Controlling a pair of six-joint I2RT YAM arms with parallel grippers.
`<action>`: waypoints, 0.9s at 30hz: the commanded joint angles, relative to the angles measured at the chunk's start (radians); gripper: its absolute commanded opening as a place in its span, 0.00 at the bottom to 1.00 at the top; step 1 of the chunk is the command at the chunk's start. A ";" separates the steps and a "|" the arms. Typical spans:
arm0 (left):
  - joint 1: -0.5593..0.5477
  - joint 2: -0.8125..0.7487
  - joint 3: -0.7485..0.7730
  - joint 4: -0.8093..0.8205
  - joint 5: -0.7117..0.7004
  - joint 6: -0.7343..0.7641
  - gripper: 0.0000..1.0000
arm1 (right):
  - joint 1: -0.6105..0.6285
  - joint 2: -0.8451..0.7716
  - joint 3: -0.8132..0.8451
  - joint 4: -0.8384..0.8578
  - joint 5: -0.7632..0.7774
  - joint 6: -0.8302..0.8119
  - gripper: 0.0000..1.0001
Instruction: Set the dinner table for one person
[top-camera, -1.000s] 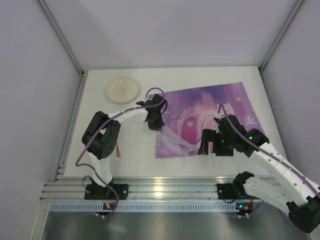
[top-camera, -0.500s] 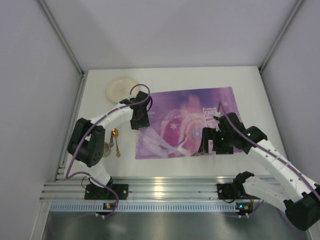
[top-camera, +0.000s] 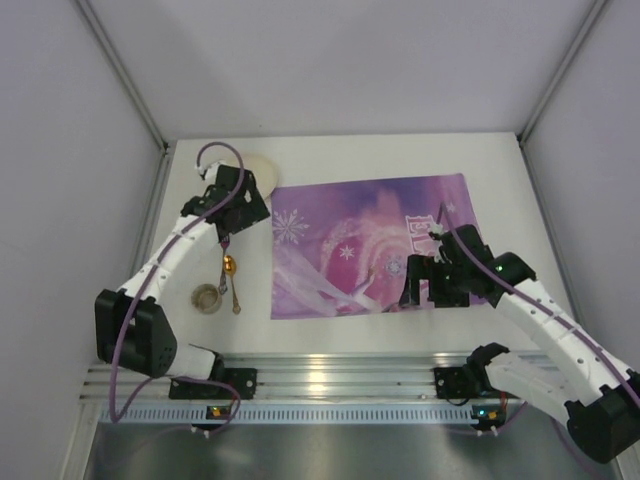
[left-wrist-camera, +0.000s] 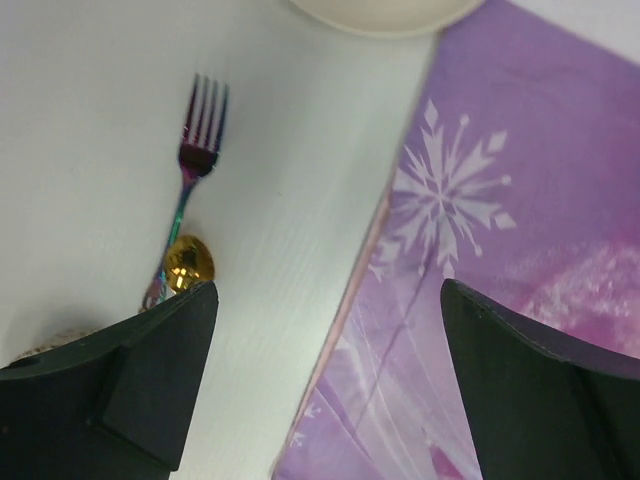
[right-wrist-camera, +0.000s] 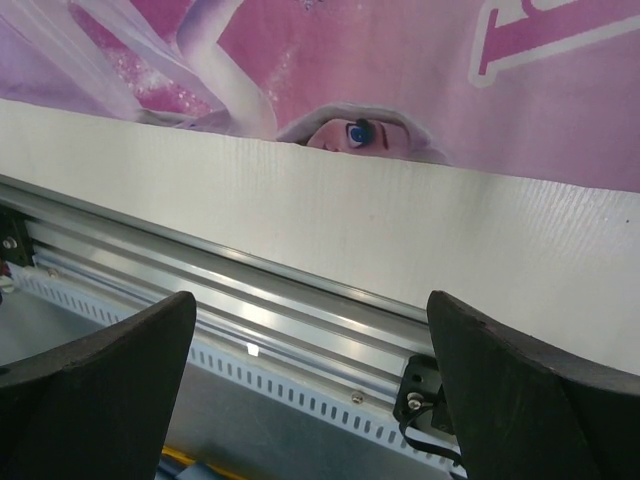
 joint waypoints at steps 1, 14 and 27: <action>0.131 -0.006 -0.012 0.108 0.058 0.029 0.98 | -0.021 0.017 0.011 0.025 -0.013 -0.030 1.00; 0.395 0.342 0.225 0.238 0.283 0.078 0.90 | -0.093 0.102 0.042 0.031 0.008 -0.057 1.00; 0.442 0.652 0.410 0.313 0.414 0.069 0.79 | -0.151 0.289 0.098 0.100 0.008 -0.028 1.00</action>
